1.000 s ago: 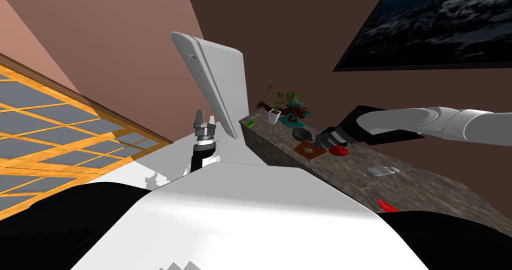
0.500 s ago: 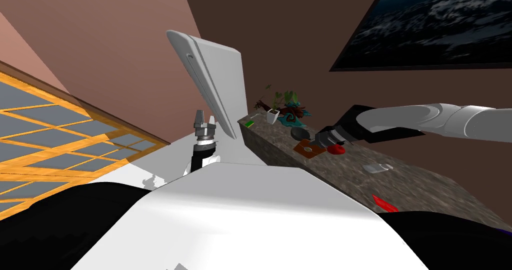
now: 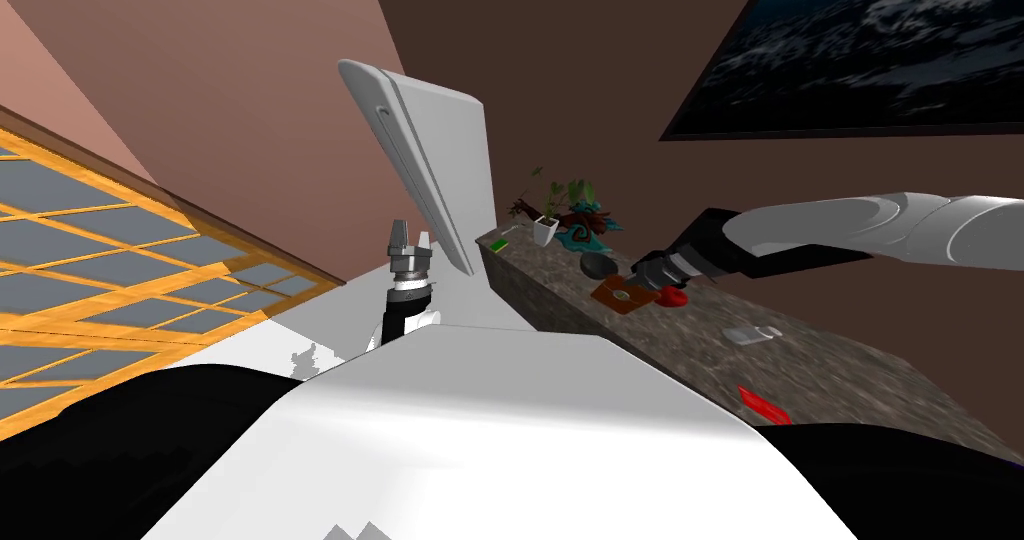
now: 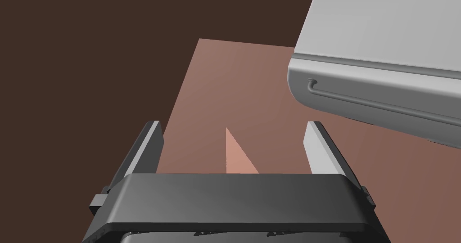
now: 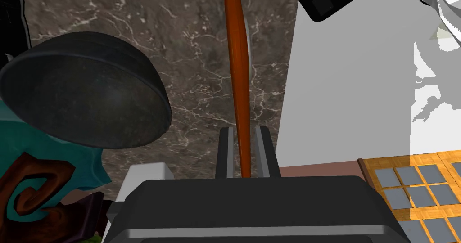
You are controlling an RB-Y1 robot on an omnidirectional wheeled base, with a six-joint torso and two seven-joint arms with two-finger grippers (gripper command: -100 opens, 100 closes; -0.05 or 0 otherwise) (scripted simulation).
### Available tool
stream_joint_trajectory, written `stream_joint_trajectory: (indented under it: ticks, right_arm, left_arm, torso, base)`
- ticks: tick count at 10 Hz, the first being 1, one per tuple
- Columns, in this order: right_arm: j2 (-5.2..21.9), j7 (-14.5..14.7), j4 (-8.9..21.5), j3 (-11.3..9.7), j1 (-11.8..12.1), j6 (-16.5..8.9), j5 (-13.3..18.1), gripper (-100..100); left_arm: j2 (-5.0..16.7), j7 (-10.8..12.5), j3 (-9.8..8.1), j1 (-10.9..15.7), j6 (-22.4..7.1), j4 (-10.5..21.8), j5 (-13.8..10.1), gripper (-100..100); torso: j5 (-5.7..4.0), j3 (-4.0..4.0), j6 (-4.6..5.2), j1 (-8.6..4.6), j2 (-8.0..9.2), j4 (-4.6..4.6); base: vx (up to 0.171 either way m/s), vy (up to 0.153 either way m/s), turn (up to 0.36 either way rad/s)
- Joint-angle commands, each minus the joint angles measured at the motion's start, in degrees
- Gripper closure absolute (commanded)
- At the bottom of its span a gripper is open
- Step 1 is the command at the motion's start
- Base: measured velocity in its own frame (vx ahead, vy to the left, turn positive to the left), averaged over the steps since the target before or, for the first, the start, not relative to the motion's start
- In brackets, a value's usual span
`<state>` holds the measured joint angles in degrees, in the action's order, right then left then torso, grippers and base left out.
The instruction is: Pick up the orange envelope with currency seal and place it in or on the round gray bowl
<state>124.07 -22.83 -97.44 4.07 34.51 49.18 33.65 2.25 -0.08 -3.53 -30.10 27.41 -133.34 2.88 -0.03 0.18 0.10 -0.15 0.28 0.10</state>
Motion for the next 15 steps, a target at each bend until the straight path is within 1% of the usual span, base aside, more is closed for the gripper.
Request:
stream_joint_trajectory:
  ticks: [1, 5, 7, 8, 10, 11, 13, 14, 15]
  right_arm:
    - [1.1, -1.0, 2.6, 0.4, 0.0, 2.0, -1.1, 100]
    - [3.6, -4.2, 9.2, -0.3, -1.8, 7.3, -3.4, 100]
    - [4.9, -6.0, 13.0, -0.6, -2.8, 10.5, -4.7, 100]
    - [4.9, -6.0, 13.6, -0.6, -2.8, 10.5, -4.7, 100]
    - [6.2, -7.9, 17.4, -1.0, -3.8, 13.6, -6.0, 100]
    - [6.2, -7.9, 18.0, -1.0, -3.8, 13.6, -6.0, 100]
    - [7.4, -9.6, 22.0, -1.3, -4.7, 16.8, -7.3, 100]
    - [7.4, -9.6, 22.5, -1.3, -4.7, 16.8, -7.3, 100]
    - [8.0, -10.5, 24.8, -1.5, -5.1, 18.4, -7.9, 100]
  left_arm:
    - [0.0, 0.0, 0.0, 0.0, 0.0, 0.0, 0.0, 0]
    - [0.0, 0.0, 0.0, 0.0, 0.0, 0.0, 0.0, 0]
    - [0.0, 0.0, 0.0, 0.0, 0.0, 0.0, 0.0, 0]
    - [0.0, 0.0, 0.0, 0.0, 0.0, 0.0, 0.0, 0]
    - [0.0, 0.0, 0.0, 0.0, 0.0, 0.0, 0.0, 0]
    - [0.0, 0.0, 0.0, 0.0, 0.0, 0.0, 0.0, 0]
    - [0.0, 0.0, 0.0, 0.0, 0.0, 0.0, 0.0, 0]
    - [0.0, 0.0, 0.0, 0.0, 0.0, 0.0, 0.0, 0]
    - [0.0, 0.0, -0.01, 0.0, 0.0, 0.0, 0.0, 0]
  torso:
    - [0.0, 0.0, 0.0, 0.0, 0.0, 0.0]
    - [0.04, 0.11, 0.05, -0.04, 0.17, 0.05]
    - [0.05, 0.11, 0.08, 0.0, 0.17, 0.05]
    - [0.07, 0.09, 0.05, 0.03, 0.14, 0.05]
    - [0.08, 0.0, 0.07, 0.08, -0.03, 0.02]
    - [0.08, 0.0, 0.06, 0.06, -0.04, 0.02]
    - [0.07, -0.01, 0.06, 0.02, -0.04, 0.01]
    - [0.06, 0.01, 0.07, -0.05, -0.03, 0.03]
    - [0.05, -0.01, 0.13, 0.01, -0.06, 0.02]
  base:
    - [-0.083, -0.046, 0.055]
    - [-0.101, -0.061, 0.093]
    - [-0.099, -0.059, 0.126]
    - [-0.057, -0.048, 0.062]
    - [-0.052, -0.05, 0.122]
    - [-0.051, -0.053, 0.072]
    - [-0.067, -0.079, 0.159]
    - [-0.049, -0.065, 0.075]
    - [-0.046, -0.044, 0.14]
